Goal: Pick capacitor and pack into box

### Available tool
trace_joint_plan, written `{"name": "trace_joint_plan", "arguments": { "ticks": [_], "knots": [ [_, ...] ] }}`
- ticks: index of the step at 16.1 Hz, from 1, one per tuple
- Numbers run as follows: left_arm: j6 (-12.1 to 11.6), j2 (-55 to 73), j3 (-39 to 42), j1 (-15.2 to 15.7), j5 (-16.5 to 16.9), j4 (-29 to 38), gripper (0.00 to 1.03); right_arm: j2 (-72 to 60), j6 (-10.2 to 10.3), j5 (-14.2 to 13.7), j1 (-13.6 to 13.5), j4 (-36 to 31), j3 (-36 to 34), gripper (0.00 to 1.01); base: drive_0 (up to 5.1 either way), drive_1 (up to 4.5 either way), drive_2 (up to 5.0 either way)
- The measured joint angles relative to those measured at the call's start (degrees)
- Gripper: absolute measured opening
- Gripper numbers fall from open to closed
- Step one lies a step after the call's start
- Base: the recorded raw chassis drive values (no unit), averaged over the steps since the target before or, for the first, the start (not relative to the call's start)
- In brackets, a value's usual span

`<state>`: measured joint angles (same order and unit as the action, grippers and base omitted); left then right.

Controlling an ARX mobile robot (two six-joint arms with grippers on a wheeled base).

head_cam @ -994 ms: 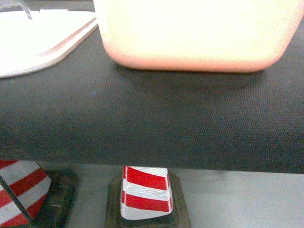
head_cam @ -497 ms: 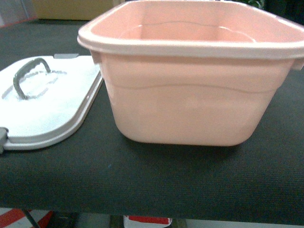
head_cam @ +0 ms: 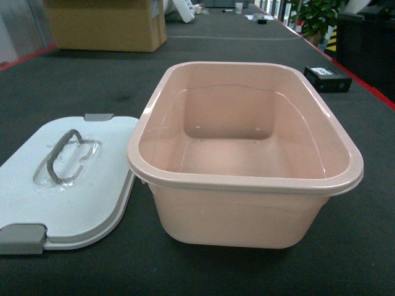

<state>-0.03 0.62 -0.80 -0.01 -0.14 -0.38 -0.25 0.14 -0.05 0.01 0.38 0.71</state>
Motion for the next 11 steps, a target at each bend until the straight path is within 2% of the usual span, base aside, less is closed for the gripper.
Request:
{"name": "trace_joint_plan", "arguments": {
  "ticks": [11],
  "knots": [
    [0.0, 0.0, 0.0, 0.0, 0.1, 0.0, 0.44, 0.0, 0.0, 0.0, 0.0, -0.1, 0.0, 0.98, 0.0, 0.00, 0.0]
  ]
}}
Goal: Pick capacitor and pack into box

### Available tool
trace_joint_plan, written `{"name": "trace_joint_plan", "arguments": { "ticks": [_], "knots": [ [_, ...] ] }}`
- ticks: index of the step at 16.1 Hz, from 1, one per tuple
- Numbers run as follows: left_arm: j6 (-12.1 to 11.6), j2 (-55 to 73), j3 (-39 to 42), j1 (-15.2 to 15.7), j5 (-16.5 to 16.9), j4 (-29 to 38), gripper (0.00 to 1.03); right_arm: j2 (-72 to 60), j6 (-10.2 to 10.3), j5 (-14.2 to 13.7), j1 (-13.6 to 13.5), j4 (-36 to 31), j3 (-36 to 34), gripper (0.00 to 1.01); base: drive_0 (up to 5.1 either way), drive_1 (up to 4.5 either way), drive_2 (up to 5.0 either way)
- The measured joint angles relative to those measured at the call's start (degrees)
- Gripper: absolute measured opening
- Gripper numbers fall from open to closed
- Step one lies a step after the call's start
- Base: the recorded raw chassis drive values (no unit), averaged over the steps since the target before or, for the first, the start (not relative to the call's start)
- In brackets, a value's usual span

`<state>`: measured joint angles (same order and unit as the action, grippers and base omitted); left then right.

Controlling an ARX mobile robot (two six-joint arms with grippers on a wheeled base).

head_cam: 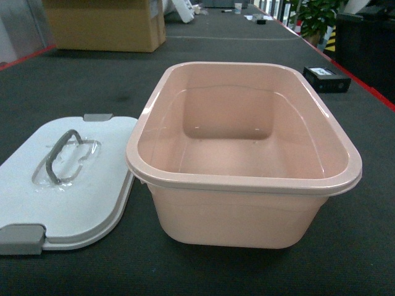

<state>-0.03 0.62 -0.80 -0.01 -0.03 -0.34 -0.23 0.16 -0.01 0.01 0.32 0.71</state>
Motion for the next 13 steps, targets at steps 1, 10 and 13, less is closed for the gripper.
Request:
{"name": "trace_joint_plan", "arguments": {
  "ticks": [1, 10, 13],
  "knots": [
    [0.0, 0.0, 0.0, 0.0, 0.0, 0.0, 0.44, 0.0, 0.0, 0.0, 0.0, 0.0, 0.0, 0.98, 0.0, 0.00, 0.0],
    [-1.7, 30.5, -1.4, -8.5, -22.8, 34.8, 0.44, 0.0, 0.0, 0.0, 0.0, -0.1, 0.0, 0.98, 0.0, 0.00, 0.0],
    [-1.7, 62.1, -17.1, -13.0, -11.8, 58.8, 0.44, 0.0, 0.0, 0.0, 0.0, 0.0, 0.0, 0.98, 0.0, 0.00, 0.0]
  ]
}}
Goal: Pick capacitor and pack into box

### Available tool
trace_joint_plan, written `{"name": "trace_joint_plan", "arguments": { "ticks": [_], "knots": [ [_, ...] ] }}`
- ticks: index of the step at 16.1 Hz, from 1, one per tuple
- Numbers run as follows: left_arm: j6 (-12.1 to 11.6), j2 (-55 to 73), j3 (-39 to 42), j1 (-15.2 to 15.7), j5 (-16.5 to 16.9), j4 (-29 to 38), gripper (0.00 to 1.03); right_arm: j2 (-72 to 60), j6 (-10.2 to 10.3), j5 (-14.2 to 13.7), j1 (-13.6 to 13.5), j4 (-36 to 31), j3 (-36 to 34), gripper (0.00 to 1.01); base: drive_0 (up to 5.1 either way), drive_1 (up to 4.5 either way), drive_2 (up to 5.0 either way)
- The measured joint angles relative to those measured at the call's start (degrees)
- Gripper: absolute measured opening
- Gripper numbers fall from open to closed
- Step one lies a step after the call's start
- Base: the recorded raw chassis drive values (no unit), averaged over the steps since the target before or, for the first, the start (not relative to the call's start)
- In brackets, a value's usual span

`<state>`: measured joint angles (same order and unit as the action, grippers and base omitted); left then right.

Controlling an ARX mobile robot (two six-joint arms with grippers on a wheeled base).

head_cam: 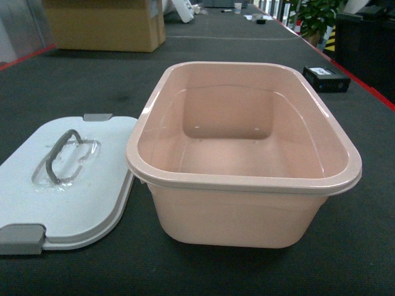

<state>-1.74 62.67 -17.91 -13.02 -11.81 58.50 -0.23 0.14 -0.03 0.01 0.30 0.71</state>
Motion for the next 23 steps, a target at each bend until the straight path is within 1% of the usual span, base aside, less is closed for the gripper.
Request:
{"name": "trace_joint_plan", "arguments": {
  "ticks": [1, 2, 4, 6, 7, 9, 10, 11, 12, 13, 14, 15, 16, 17, 18, 19, 20, 21, 23],
  "knots": [
    [0.2, 8.5, -5.9, -2.4, 3.7, 1.2, 0.44, 0.0, 0.0, 0.0, 0.0, 0.0, 0.0, 0.98, 0.0, 0.00, 0.0],
    [0.5, 15.2, -10.2, -4.7, 6.4, -0.2, 0.44, 0.0, 0.0, 0.0, 0.0, 0.0, 0.0, 0.98, 0.0, 0.00, 0.0],
    [1.9, 26.6, -19.9, -9.5, 11.5, -2.9, 0.44, 0.0, 0.0, 0.0, 0.0, 0.0, 0.0, 0.98, 0.0, 0.00, 0.0],
    [2.9, 33.9, -29.2, -13.3, 14.0, -3.6, 0.44, 0.0, 0.0, 0.0, 0.0, 0.0, 0.0, 0.98, 0.0, 0.00, 0.0],
    [3.3, 37.3, -32.5, -15.1, 15.0, -4.3, 0.44, 0.0, 0.0, 0.0, 0.0, 0.0, 0.0, 0.98, 0.0, 0.00, 0.0],
    [3.3, 40.5, -33.0, -18.0, 15.9, -5.4, 0.44, 0.0, 0.0, 0.0, 0.0, 0.0, 0.0, 0.98, 0.0, 0.00, 0.0],
    [3.3, 40.5, -32.6, -18.3, 16.3, -4.4, 0.44, 0.0, 0.0, 0.0, 0.0, 0.0, 0.0, 0.98, 0.0, 0.00, 0.0],
    [3.4, 39.8, -31.9, -18.0, 16.3, -3.6, 0.57, 0.0, 0.0, 0.0, 0.0, 0.0, 0.0, 0.98, 0.0, 0.00, 0.0],
    [3.4, 38.6, -30.5, -17.0, 16.3, -3.3, 0.67, 0.0, 0.0, 0.0, 0.0, 0.0, 0.0, 0.98, 0.0, 0.00, 0.0],
    [3.3, 37.0, -28.9, -15.2, 16.0, -2.8, 0.79, 0.0, 0.0, 0.0, 0.0, 0.0, 0.0, 0.98, 0.0, 0.00, 0.0],
    [3.3, 35.1, -27.5, -12.4, 15.9, -2.7, 0.91, 0.0, 0.0, 0.0, 0.0, 0.0, 0.0, 0.98, 0.0, 0.00, 0.0],
    [3.1, 32.7, -25.9, -8.6, 16.2, -1.6, 1.00, 0.0, 0.0, 0.0, 0.0, 0.0, 0.0, 0.98, 0.0, 0.00, 0.0],
    [3.3, 30.7, -24.5, -3.8, 16.9, -1.5, 0.97, 0.0, 0.0, 0.0, 0.0, 0.0, 0.0, 0.98, 0.0, 0.00, 0.0],
    [3.2, 30.0, -23.2, 0.6, 17.6, -1.0, 0.98, 0.0, 0.0, 0.0, 0.0, 0.0, 0.0, 0.98, 0.0, 0.00, 0.0],
    [3.2, 30.7, -21.5, 6.2, 18.4, 0.1, 0.98, 0.0, 0.0, 0.0, 0.0, 0.0, 0.0, 0.98, 0.0, 0.00, 0.0],
    [2.9, 33.4, -21.0, 10.1, 18.5, 2.1, 0.98, 0.0, 0.0, 0.0, 0.0, 0.0, 0.0, 0.98, 0.0, 0.00, 0.0],
    [2.8, 36.7, -21.1, 12.0, 18.7, 4.5, 0.98, 0.0, 0.0, 0.0, 0.0, 0.0, 0.0, 0.98, 0.0, 0.00, 0.0],
    [2.3, 41.4, -21.5, 12.8, 18.7, 7.5, 0.98, 0.0, 0.0, 0.0, 0.0, 0.0, 0.0, 0.98, 0.0, 0.00, 0.0],
    [1.2, 51.8, -24.5, 12.8, 19.5, 9.8, 0.98, 0.0, 0.0, 0.0, 0.0, 0.0, 0.0, 0.98, 0.0, 0.00, 0.0]
  ]
}}
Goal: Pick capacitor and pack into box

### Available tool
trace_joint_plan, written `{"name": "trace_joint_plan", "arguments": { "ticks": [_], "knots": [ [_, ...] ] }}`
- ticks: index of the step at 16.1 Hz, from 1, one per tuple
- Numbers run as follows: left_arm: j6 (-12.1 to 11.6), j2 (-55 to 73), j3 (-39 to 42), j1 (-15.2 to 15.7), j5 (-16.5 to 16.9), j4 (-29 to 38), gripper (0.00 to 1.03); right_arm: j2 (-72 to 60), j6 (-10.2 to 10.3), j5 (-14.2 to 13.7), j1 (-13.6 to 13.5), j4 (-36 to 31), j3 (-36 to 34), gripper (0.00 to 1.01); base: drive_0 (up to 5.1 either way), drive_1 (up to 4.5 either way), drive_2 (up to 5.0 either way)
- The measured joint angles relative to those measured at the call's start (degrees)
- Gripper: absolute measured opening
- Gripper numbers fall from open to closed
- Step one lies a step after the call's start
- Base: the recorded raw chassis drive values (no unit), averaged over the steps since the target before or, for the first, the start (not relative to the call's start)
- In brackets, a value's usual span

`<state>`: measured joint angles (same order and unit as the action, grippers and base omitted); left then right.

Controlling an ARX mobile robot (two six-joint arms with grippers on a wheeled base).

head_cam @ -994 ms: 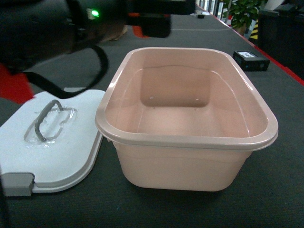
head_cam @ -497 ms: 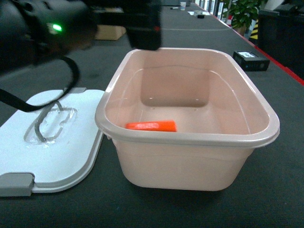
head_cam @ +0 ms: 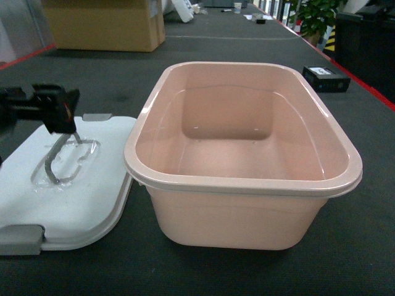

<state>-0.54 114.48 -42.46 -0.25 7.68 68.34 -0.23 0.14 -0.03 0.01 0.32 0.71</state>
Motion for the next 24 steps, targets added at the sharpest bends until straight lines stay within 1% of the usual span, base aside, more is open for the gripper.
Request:
{"name": "trace_joint_plan", "arguments": {
  "ticks": [3, 6, 7, 8, 9, 11, 14, 16, 21, 23, 24],
  "knots": [
    [-1.0, 8.9, -3.9, 0.3, -0.4, -0.8, 0.98, 0.0, 0.0, 0.0, 0.0, 0.0, 0.0, 0.98, 0.0, 0.00, 0.0],
    [-0.9, 13.3, -6.5, 1.2, -0.9, -2.5, 0.98, 0.0, 0.0, 0.0, 0.0, 0.0, 0.0, 0.98, 0.0, 0.00, 0.0],
    [-0.7, 14.2, -6.8, 1.3, -1.0, -3.8, 0.90, 0.0, 0.0, 0.0, 0.0, 0.0, 0.0, 0.98, 0.0, 0.00, 0.0],
    [-0.5, 14.8, -6.8, 1.3, -1.0, -4.0, 0.77, 0.0, 0.0, 0.0, 0.0, 0.0, 0.0, 0.98, 0.0, 0.00, 0.0],
    [-0.1, 14.9, -7.1, 1.2, -1.0, -4.0, 0.57, 0.0, 0.0, 0.0, 0.0, 0.0, 0.0, 0.98, 0.0, 0.00, 0.0],
    [0.1, 14.9, -7.2, 1.2, -1.1, -4.0, 0.37, 0.0, 0.0, 0.0, 0.0, 0.0, 0.0, 0.98, 0.0, 0.00, 0.0],
    [0.2, 14.9, -7.3, 1.1, -1.9, -4.0, 0.02, 0.0, 0.0, 0.0, 0.0, 0.0, 0.0, 0.98, 0.0, 0.00, 0.0],
    [0.1, 14.8, -7.3, 1.1, -2.1, -4.1, 0.02, 0.0, 0.0, 0.0, 0.0, 0.0, 0.0, 0.98, 0.0, 0.00, 0.0],
    [0.3, 8.9, -7.2, 1.4, -3.1, -7.8, 0.02, 0.0, 0.0, 0.0, 0.0, 0.0, 0.0, 0.98, 0.0, 0.00, 0.0],
    [0.5, 3.3, -7.3, 2.0, -4.4, -9.7, 0.02, 0.0, 0.0, 0.0, 0.0, 0.0, 0.0, 0.98, 0.0, 0.00, 0.0],
    [0.7, -1.2, -7.5, 2.4, -5.9, -11.6, 0.02, 0.0, 0.0, 0.0, 0.0, 0.0, 0.0, 0.98, 0.0, 0.00, 0.0]
  ]
}}
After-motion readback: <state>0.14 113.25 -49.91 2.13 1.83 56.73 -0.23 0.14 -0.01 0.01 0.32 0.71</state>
